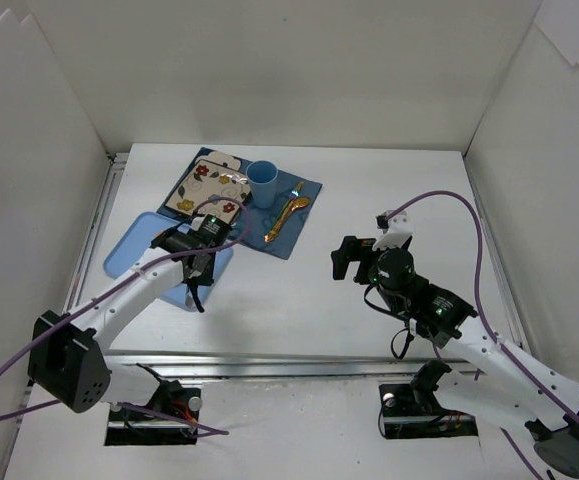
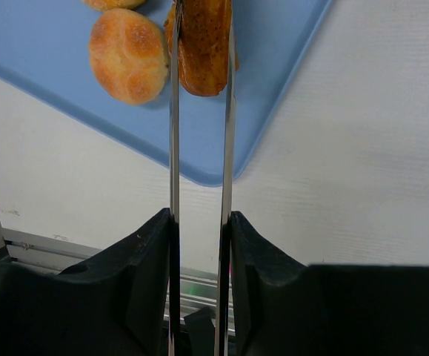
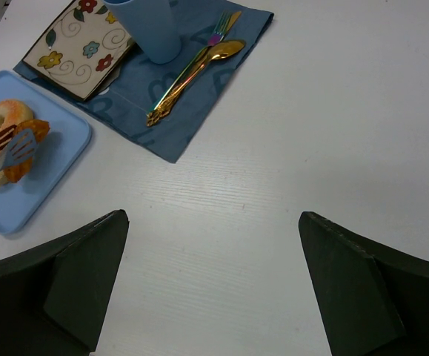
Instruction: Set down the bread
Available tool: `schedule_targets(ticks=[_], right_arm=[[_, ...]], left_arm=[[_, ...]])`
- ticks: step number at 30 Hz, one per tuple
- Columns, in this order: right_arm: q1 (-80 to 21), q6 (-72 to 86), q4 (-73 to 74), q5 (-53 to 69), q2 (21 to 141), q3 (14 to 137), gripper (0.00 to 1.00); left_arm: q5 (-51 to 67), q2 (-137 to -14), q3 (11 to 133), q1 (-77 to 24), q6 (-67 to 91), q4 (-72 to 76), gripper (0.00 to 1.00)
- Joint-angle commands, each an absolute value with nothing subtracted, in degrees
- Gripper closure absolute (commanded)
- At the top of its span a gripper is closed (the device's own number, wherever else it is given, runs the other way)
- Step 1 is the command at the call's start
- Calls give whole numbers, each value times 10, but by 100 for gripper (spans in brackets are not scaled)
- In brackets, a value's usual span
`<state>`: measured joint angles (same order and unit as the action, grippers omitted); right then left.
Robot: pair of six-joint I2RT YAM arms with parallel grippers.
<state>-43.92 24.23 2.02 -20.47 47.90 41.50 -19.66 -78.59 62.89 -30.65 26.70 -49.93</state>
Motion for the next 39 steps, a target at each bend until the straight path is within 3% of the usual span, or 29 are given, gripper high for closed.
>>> schedule_targets(ticks=[1, 6, 23, 31, 39], right_arm=[[-440, 245, -4, -207, 484, 447, 2], [-440, 246, -4, -210, 493, 449, 2], [-440, 241, -4, -229, 521, 458, 2], [-440, 239, -4, -214, 495, 453, 2], [-441, 241, -3, -214, 498, 454, 2]], left_arm=[[-233, -747, 671, -316, 284, -533, 80], [-248, -759, 739, -316, 270, -533, 80], [-172, -1071, 1100, -204, 156, -493, 85], [-149, -1147, 1117, -172, 146, -461, 84], [-113, -1143, 1066, -156, 138, -421, 80]])
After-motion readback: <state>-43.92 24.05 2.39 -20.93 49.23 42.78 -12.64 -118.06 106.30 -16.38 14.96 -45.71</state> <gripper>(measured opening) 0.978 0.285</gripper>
